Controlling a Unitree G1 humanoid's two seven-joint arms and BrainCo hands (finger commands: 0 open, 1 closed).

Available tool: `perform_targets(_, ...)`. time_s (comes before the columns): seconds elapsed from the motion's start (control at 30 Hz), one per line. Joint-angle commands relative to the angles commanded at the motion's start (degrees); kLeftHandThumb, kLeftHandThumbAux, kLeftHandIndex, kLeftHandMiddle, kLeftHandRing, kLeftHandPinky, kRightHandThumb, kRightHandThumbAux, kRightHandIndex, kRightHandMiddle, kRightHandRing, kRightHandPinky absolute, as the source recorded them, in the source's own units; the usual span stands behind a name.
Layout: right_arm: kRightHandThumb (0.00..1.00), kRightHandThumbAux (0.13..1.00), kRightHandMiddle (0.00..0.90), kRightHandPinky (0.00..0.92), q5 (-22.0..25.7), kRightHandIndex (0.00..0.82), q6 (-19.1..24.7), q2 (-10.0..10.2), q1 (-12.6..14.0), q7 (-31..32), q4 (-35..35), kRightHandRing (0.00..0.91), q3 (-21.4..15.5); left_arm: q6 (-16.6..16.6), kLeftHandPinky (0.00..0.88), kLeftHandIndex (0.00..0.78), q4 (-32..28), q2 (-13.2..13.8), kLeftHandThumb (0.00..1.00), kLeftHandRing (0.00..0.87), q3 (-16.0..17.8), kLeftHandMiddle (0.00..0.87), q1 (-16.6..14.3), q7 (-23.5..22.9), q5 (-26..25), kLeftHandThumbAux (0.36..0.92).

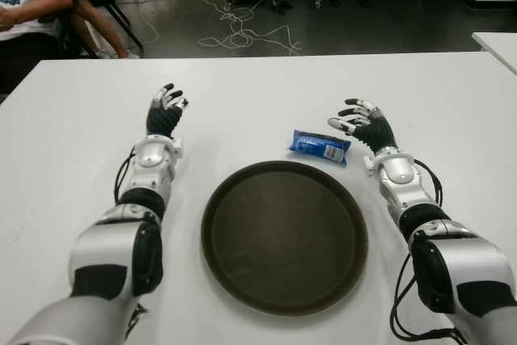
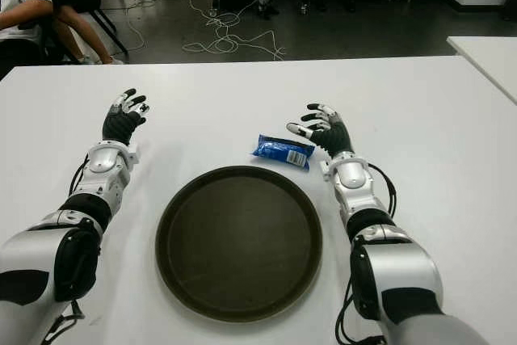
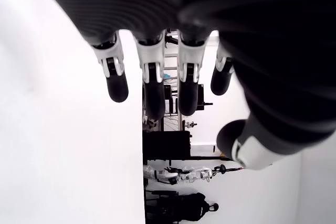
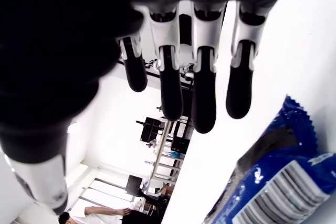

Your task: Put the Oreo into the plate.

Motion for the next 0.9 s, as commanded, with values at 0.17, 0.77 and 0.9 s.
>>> perform_targets(0.17, 0.0, 0.691, 0.374, 0.472, 0.34, 0.255, -0.02, 0.12, -0.03, 0.11, 0.0, 0.434, -0.25, -0.5, 0.13, 0.095, -0.05, 0.06, 0.143, 0.15, -0.25, 0.173, 0.14, -0.55, 0.17, 0.645)
perform_targets(0.77, 0.0, 0.688, 0.375, 0.481, 0.5, 0.263, -0.88, 0.06, 0.21, 0.63, -0.09, 0.436, -0.18, -1.01, 0.126, 0.099, -0.11, 0.21, 0.122, 0.156, -1.17, 0.185, 0.34, -1.88, 0.79, 0.664)
perform_targets(0.9, 0.0, 0.704, 0.379, 0.483, 0.58, 0.265, -0.73, 0.1, 0.16, 0.62, -0.1, 0.441, -0.25, -1.17, 0.131, 0.104, -0.11, 0.23, 0.123, 0.16, -1.34, 0.19, 0.42, -2.18, 0.81, 0.676)
